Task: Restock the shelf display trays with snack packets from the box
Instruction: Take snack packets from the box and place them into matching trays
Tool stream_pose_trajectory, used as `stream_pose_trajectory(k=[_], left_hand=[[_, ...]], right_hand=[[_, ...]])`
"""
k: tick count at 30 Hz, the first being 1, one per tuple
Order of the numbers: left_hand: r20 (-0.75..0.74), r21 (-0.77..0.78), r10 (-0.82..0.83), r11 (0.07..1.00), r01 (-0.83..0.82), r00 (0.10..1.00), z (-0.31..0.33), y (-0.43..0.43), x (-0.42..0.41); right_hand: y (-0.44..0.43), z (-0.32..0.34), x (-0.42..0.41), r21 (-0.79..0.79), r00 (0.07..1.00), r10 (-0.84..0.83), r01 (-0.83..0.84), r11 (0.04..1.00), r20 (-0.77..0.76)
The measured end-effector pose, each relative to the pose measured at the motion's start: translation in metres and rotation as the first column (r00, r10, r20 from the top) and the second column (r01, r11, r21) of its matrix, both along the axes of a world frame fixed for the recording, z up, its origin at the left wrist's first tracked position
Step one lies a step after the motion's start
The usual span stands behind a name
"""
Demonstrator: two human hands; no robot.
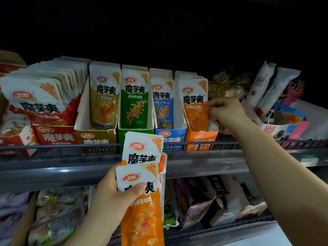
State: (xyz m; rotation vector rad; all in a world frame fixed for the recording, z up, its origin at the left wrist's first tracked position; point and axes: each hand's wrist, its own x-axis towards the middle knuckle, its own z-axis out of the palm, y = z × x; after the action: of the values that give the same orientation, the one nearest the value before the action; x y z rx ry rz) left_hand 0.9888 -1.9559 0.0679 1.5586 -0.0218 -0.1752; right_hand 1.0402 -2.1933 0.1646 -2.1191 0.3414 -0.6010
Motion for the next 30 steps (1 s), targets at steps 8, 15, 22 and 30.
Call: stream_pose_trajectory(k=[8, 15, 22, 30], left_hand=[[0.019, 0.018, -0.011, 1.0, 0.01, 1.0, 0.001, 0.002, 0.002], [0.01, 0.021, 0.013, 1.0, -0.013, 1.0, 0.003, 0.002, 0.003], [0.016, -0.002, -0.014, 1.0, 0.014, 1.0, 0.0, 0.005, 0.004], [0.001, -0.042, -0.008, 0.999, 0.008, 1.0, -0.005, 0.005, 0.003]], right_hand=[[-0.002, -0.005, 0.02, -0.197, 0.994, -0.101, 0.09, 0.976, -0.046], [0.0, -0.008, 0.03, -0.249, 0.988, -0.156, 0.152, 0.957, 0.004], [0.0, -0.013, 0.027, -0.384, 0.976, -0.191, 0.217, 0.898, 0.106], [0.001, -0.015, 0.001, -0.185, 0.971, -0.164, 0.195, 0.963, 0.173]])
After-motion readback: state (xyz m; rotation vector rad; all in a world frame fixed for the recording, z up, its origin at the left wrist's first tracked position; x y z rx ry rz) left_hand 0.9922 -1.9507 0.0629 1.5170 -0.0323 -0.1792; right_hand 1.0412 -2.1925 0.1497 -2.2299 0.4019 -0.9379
